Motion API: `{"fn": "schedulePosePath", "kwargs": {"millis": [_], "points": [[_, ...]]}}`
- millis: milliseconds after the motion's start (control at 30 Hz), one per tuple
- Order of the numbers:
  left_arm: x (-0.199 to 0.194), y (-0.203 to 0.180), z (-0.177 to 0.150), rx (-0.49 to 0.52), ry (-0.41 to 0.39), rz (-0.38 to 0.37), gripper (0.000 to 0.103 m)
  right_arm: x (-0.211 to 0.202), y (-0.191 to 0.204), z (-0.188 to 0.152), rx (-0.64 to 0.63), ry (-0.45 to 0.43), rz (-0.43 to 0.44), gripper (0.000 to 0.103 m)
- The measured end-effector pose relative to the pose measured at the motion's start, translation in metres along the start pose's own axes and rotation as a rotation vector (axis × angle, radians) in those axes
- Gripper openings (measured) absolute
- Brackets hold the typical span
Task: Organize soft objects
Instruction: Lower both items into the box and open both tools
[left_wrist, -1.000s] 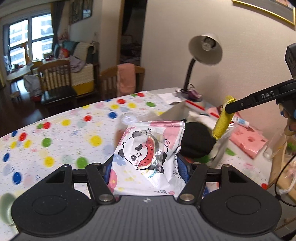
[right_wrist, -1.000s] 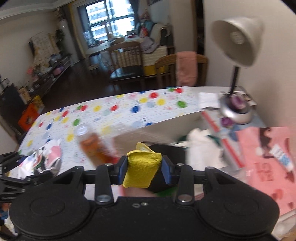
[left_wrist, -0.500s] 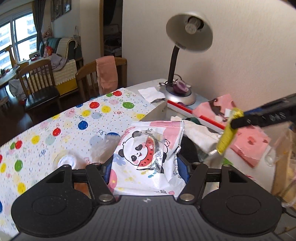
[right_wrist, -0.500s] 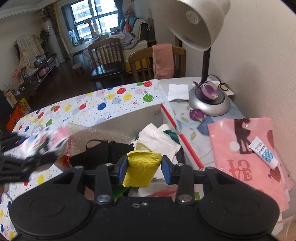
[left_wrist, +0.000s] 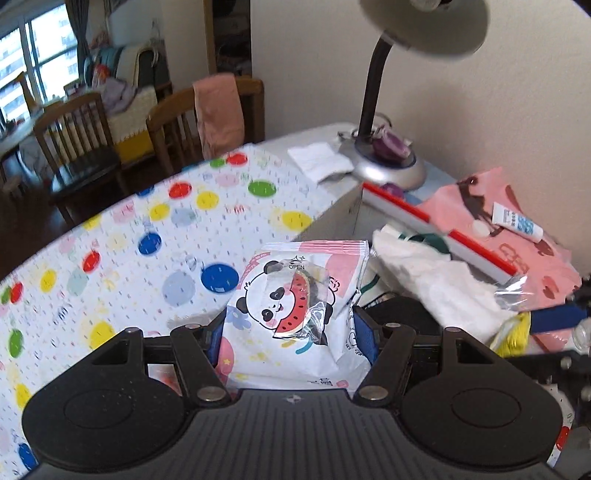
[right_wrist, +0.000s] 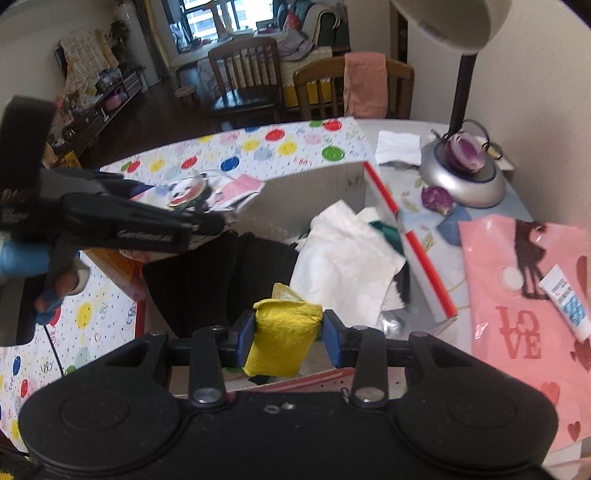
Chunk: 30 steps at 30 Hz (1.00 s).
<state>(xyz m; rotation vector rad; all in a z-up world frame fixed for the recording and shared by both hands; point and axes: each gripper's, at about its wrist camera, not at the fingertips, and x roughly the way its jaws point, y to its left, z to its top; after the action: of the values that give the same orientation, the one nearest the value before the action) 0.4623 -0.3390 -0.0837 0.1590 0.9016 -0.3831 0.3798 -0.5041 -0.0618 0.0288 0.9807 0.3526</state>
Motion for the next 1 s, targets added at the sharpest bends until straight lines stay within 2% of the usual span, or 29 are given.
{"fn": "schedulePosePath", "kwargs": {"millis": [400,633,700,767,800,1000], "points": [[0.024,0.001,-0.015,-0.032,0.091,0.003,0.065,0.032,0.005,-0.014,0.0,0.061,0.043,0.039],[0.018,-0.007,-0.024,0.006,0.089,0.007,0.067,0.033,0.004,-0.017,0.015,0.057,0.054,0.041],[0.016,-0.008,-0.025,0.01,0.09,0.0,0.069,0.032,0.004,-0.018,0.023,0.047,0.059,0.045],[0.013,-0.009,-0.027,0.006,0.088,-0.007,0.072,0.028,0.005,-0.017,0.025,0.035,0.066,0.056],[0.012,-0.008,-0.027,0.001,0.088,-0.014,0.073,0.026,0.006,-0.017,0.02,0.026,0.067,0.058],[-0.002,-0.008,-0.035,-0.017,0.072,-0.051,0.074,0.015,0.011,-0.014,0.016,-0.015,0.062,0.06]]}}
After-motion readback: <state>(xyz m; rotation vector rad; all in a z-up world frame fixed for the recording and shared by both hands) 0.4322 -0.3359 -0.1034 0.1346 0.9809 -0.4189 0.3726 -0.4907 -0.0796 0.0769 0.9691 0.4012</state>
